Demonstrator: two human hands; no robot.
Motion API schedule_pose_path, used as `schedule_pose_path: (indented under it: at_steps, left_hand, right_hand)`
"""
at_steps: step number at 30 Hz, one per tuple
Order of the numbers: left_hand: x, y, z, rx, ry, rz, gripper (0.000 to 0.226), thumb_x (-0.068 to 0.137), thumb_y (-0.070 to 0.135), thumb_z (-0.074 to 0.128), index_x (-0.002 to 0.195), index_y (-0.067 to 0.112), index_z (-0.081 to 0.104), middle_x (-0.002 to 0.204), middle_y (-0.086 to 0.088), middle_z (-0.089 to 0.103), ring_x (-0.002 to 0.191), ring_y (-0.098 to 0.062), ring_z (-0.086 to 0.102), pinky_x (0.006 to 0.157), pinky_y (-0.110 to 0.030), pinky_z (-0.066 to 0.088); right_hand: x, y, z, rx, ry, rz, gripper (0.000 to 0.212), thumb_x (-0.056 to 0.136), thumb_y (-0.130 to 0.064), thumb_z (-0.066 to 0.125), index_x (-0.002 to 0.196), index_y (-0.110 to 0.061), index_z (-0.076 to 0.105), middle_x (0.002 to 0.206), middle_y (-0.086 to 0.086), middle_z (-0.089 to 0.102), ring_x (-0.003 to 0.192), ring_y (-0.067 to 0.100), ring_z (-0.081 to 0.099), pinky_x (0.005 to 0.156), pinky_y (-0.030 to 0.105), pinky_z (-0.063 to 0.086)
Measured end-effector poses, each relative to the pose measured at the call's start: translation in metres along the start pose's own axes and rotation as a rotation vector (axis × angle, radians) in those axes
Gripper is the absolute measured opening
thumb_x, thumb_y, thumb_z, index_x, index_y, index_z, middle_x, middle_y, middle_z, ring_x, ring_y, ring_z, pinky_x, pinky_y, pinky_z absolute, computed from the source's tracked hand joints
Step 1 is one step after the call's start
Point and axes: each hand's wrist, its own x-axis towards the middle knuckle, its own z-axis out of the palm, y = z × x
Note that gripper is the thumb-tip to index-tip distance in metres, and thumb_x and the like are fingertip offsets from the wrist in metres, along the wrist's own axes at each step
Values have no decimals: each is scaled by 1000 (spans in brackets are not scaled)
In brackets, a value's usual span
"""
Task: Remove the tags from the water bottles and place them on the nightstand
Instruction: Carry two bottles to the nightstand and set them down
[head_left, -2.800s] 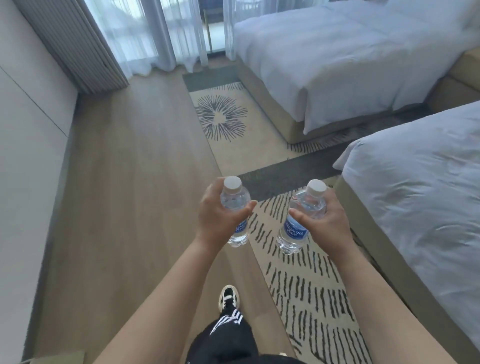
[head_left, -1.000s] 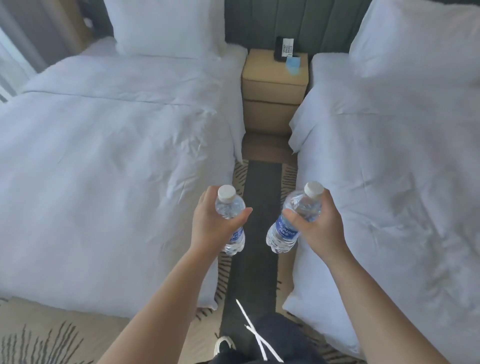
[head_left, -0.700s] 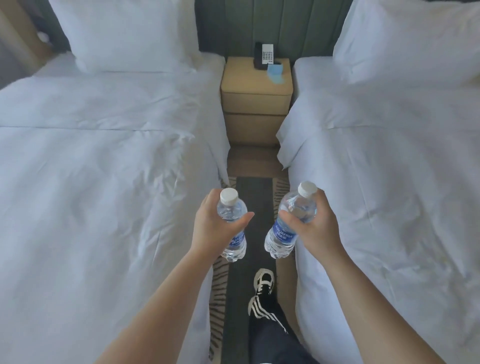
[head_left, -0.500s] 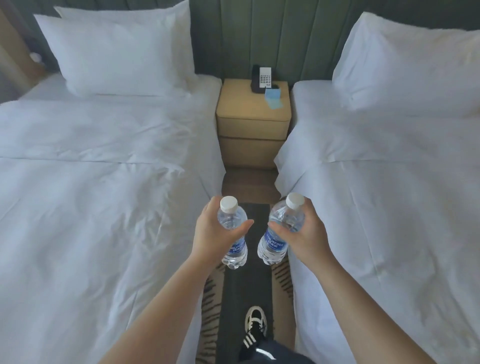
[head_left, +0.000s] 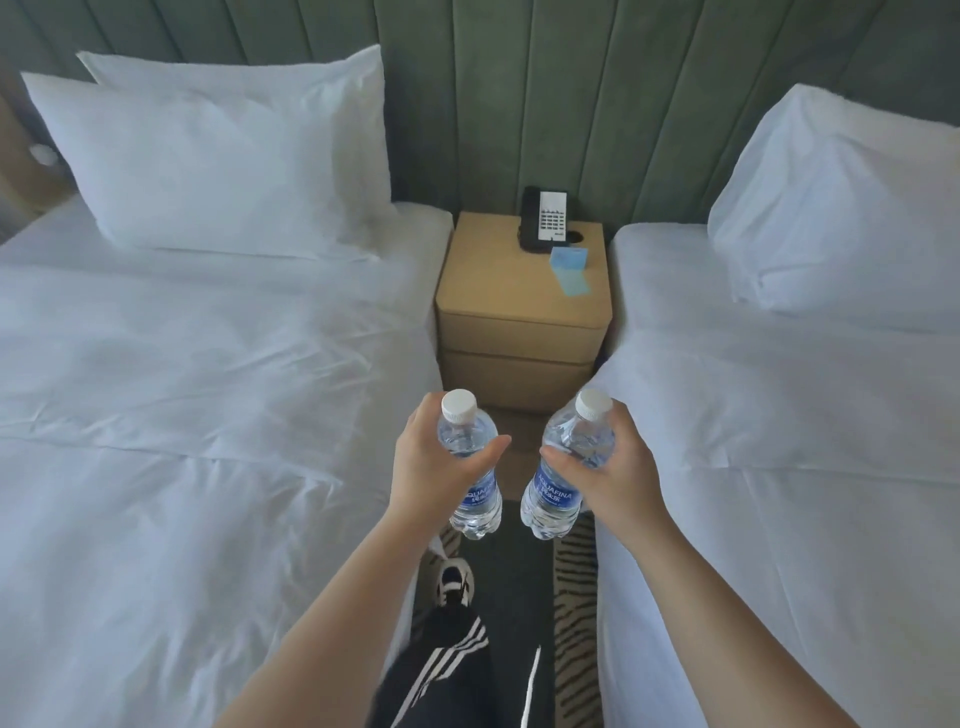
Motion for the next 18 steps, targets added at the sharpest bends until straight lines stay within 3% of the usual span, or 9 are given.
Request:
schedule_pose_path:
  at_steps: [3, 7, 12, 15, 18]
  left_hand:
    - [73, -18, 8, -4, -1, 4, 42, 65, 46, 81, 88, 43, 47, 84, 18, 58, 85, 2, 56, 67, -6, 38]
    - [173, -34, 15, 0, -20, -9, 45, 64, 42, 84, 92, 41, 48, 86, 19, 58, 87, 6, 55, 67, -3, 37]
    - [281, -47, 27, 9, -24, -50, 47, 64, 45, 82, 97, 35, 51, 90, 15, 60, 89, -4, 59, 70, -19, 44]
    - [335, -57, 42, 29, -24, -60, 46, 65, 46, 82, 94, 28, 50, 88, 7, 60, 86, -12, 60, 70, -32, 52]
    - [386, -68, 66, 13, -30, -83, 45, 65, 44, 82, 93, 27, 51, 87, 6, 62, 84, -14, 62, 70, -35, 53]
  right_hand:
    - [70, 7, 25, 15, -13, 10, 56, 69, -46, 78, 115, -41, 46, 107, -20, 60, 102, 1, 58, 76, 17, 49]
    - [165, 3, 50, 44, 0, 33, 55, 67, -46, 79, 112, -39, 48, 103, -20, 63, 100, -3, 60, 72, 12, 49]
    - [265, -6, 63, 75, 74, 41, 48, 63, -52, 76, 103, -48, 50, 99, -30, 62, 95, -9, 60, 69, 7, 47]
    - [319, -3, 68, 82, 85, 54, 55, 61, -53, 75, 108, -36, 52, 100, -21, 65, 95, -4, 62, 73, 8, 47]
    - [377, 10, 72, 96, 52, 55, 54, 65, -47, 77, 110, -26, 54, 102, -13, 67, 96, 1, 63, 80, 16, 49]
